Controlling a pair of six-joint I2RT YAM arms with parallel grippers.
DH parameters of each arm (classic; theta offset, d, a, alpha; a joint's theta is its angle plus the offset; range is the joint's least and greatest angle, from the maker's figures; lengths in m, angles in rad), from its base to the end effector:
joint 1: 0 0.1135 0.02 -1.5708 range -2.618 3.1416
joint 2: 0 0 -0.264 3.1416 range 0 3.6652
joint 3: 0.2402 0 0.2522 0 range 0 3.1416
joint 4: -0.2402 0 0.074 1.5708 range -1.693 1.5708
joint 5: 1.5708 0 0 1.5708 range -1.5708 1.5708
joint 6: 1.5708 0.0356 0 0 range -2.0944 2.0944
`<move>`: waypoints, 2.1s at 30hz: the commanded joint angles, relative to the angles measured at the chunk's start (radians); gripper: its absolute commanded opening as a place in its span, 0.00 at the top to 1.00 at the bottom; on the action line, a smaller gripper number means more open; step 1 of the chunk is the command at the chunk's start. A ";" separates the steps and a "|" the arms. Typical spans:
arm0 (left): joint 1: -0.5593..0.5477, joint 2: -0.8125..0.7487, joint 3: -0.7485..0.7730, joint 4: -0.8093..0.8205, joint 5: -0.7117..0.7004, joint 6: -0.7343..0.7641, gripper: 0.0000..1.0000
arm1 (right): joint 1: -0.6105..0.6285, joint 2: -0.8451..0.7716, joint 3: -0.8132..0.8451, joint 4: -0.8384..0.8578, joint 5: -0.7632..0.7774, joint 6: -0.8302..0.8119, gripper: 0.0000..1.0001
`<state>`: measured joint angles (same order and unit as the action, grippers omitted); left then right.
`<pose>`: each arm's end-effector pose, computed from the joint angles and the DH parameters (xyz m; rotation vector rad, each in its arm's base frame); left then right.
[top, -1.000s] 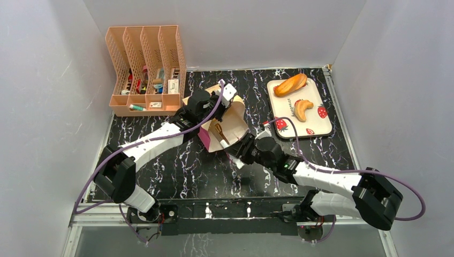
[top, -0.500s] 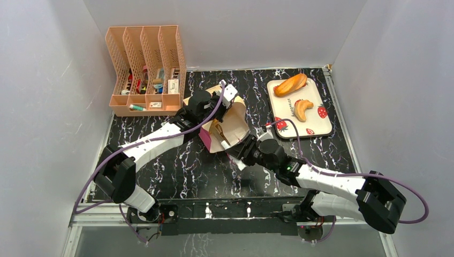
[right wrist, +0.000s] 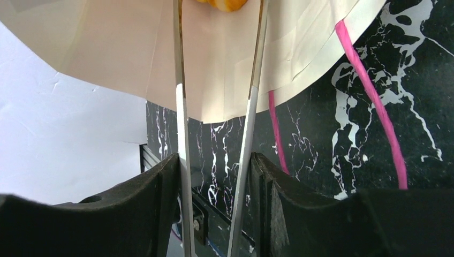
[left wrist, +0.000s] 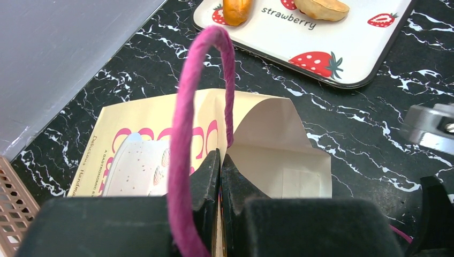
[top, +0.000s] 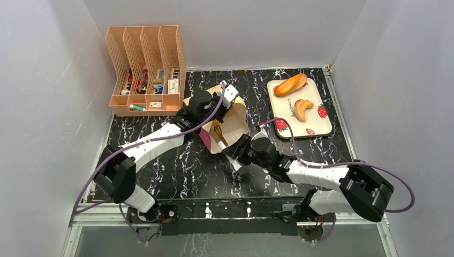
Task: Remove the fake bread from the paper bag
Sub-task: Take out the fake bread from the paper bag.
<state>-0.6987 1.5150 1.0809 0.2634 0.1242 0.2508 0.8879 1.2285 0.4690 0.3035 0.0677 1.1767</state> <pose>0.2732 -0.2353 0.3099 0.8854 1.5213 -0.4354 0.1588 0.1914 0.1888 0.3718 2.2258 1.1681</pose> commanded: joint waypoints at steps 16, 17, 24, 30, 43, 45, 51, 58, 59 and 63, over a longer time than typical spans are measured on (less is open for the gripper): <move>-0.018 -0.019 0.017 0.048 0.013 -0.008 1.00 | -0.023 0.069 0.044 0.179 0.024 -0.006 0.88; -0.019 -0.016 0.017 0.049 0.003 -0.008 1.00 | -0.023 0.059 0.041 0.170 0.026 -0.006 0.92; -0.020 0.010 0.025 0.071 -0.099 -0.019 1.00 | -0.023 -0.043 0.022 0.102 0.033 0.002 1.00; -0.021 0.034 0.033 0.087 -0.198 -0.022 1.00 | -0.023 -0.109 -0.003 0.065 0.024 0.009 1.00; -0.021 0.070 0.055 0.110 -0.344 -0.031 1.00 | -0.023 -0.280 -0.076 -0.046 0.022 0.026 1.00; -0.020 0.072 0.059 0.114 -0.372 -0.035 1.00 | -0.023 -0.296 -0.083 -0.055 0.012 0.030 1.00; -0.021 0.108 0.110 0.090 -0.425 -0.044 1.00 | -0.023 -0.344 -0.088 -0.114 -0.014 0.025 1.00; -0.021 0.160 0.158 0.067 -0.444 -0.048 1.00 | -0.023 -0.450 -0.084 -0.206 -0.015 0.019 1.00; -0.021 0.167 0.163 0.066 -0.448 -0.048 1.00 | -0.023 -0.465 -0.080 -0.225 -0.015 0.016 1.00; -0.021 0.191 0.185 0.056 -0.456 -0.046 1.00 | -0.023 -0.524 -0.066 -0.295 -0.012 0.005 1.00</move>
<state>-0.7223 1.6924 1.2171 0.3405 -0.2916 0.2081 0.8677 0.7696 0.3630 0.0093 0.0525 1.2018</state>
